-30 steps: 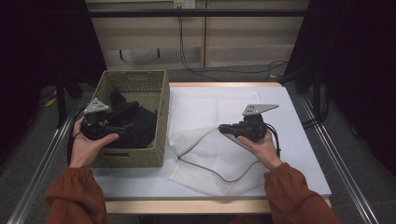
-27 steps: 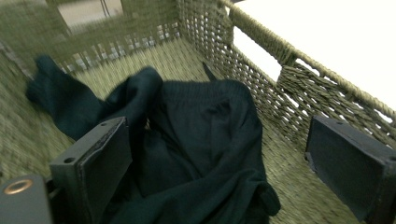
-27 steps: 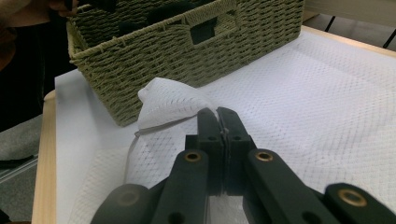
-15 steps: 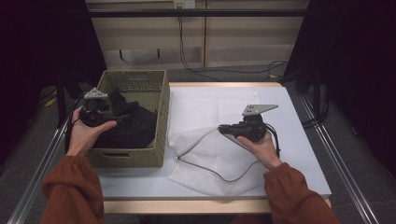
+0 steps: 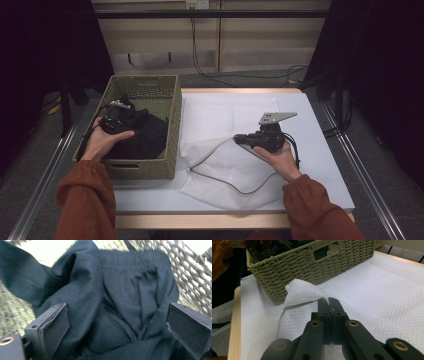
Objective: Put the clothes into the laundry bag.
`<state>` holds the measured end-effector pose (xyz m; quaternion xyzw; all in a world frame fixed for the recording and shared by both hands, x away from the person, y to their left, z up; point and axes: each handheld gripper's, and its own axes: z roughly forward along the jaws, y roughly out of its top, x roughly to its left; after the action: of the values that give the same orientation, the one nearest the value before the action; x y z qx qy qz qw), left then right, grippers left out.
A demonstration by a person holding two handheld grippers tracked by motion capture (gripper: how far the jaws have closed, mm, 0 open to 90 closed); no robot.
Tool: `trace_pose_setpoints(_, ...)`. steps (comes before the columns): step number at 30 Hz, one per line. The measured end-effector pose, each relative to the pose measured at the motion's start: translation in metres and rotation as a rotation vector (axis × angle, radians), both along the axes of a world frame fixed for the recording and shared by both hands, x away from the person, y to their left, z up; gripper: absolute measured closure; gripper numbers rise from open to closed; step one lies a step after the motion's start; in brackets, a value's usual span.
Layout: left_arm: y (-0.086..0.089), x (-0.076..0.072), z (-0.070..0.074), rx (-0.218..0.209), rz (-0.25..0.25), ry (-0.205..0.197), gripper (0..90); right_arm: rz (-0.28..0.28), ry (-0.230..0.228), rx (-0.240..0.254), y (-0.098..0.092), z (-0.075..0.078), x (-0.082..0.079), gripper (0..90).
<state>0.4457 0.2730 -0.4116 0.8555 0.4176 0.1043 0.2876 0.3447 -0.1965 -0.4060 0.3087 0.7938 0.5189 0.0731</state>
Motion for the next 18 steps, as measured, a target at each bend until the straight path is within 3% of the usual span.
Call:
trace_pose_setpoints(2,-0.003,-0.001,-0.003,0.006,-0.055,0.027,5.2,0.000,-0.001,-0.001,0.000,0.000,0.000,89.2)
trace_pose_setpoints(4,-0.006,-0.001,-0.005,0.039,-0.087,0.041,6.4,0.000,-0.002,-0.002,0.000,0.000,0.000,89.2)
trace_pose_setpoints(9,-0.010,0.001,-0.010,0.088,-0.071,0.050,5.9,0.000,0.001,-0.007,0.001,-0.001,0.000,89.2)
trace_pose_setpoints(13,-0.012,0.003,-0.018,0.155,-0.050,0.073,5.2,-0.001,0.001,-0.010,0.001,-0.001,0.000,89.2)
trace_pose_setpoints(14,-0.011,0.004,-0.018,0.149,-0.039,0.081,5.3,0.000,-0.001,-0.010,0.001,-0.001,0.000,89.2)
trace_pose_setpoints(17,-0.010,0.008,-0.025,0.221,-0.009,0.094,5.3,0.000,-0.002,-0.016,0.002,-0.001,0.000,89.2)
trace_pose_setpoints(18,-0.009,0.009,-0.027,0.215,0.017,0.111,5.1,0.002,-0.003,-0.015,0.002,-0.001,-0.001,89.2)
